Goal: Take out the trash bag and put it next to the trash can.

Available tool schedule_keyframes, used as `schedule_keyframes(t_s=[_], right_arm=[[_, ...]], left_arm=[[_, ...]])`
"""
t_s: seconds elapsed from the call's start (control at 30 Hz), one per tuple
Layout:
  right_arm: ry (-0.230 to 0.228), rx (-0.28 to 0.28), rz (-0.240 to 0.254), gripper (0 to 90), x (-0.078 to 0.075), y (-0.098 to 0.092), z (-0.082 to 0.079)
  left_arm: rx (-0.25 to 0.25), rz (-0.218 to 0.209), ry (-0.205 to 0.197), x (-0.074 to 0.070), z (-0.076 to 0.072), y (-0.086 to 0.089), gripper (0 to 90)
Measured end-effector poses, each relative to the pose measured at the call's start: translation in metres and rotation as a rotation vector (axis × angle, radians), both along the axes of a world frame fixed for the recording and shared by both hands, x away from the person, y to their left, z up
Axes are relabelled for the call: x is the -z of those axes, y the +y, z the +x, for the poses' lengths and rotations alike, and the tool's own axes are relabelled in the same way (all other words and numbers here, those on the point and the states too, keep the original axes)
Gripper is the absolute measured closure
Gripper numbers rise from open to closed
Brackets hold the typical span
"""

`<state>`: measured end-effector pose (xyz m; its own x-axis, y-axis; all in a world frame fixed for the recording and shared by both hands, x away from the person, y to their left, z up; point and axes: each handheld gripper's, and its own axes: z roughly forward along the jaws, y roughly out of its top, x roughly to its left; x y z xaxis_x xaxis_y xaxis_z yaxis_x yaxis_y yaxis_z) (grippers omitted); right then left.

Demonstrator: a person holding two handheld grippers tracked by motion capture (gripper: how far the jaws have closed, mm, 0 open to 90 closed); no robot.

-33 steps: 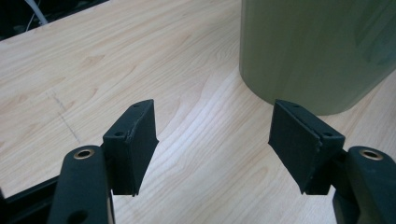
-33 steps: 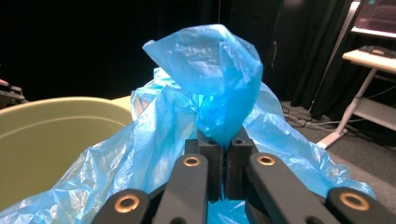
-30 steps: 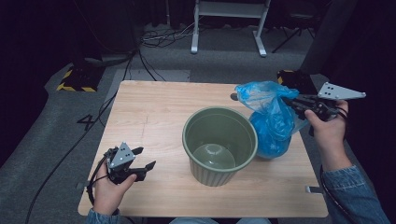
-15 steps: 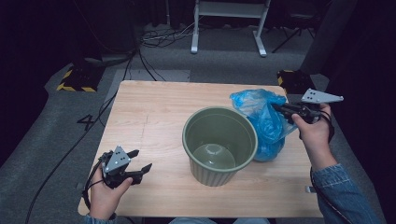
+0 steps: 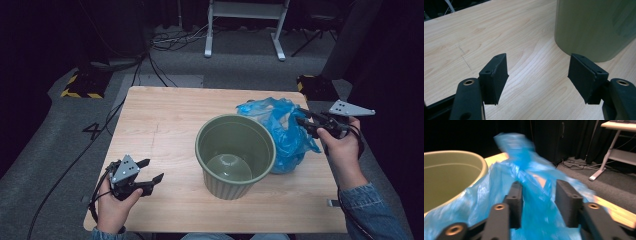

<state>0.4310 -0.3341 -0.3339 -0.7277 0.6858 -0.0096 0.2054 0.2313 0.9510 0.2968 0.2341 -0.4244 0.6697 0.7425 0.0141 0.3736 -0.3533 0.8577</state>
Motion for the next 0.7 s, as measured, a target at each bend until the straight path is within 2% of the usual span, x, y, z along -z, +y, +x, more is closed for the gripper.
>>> schedule_keyframes(t_s=[0.23, 0.37, 0.43, 0.53, 0.7], right_arm=[[-0.009, 0.029, -0.001, 46.0, -0.007, -0.015, -0.015], [-0.003, 0.036, -0.023, 45.0, -0.007, -0.025, -0.027], [0.006, 0.041, -0.048, 44.4, -0.003, -0.033, -0.037], [0.015, 0.043, -0.059, 43.6, 0.001, -0.039, -0.042], [0.059, 0.046, -0.116, 42.3, 0.013, -0.053, -0.057]], left_arm=[[0.012, 0.004, 0.001, 0.000, 0.003, -0.003, 31.9], [0.009, 0.004, -0.001, 0.000, 0.004, -0.002, 31.7], [0.007, 0.018, 0.011, 0.001, 0.003, -0.001, 31.6], [-0.001, 0.022, 0.013, 0.000, 0.003, 0.001, 31.4], [-0.007, 0.027, 0.012, -0.002, 0.002, 0.004, 30.7]])
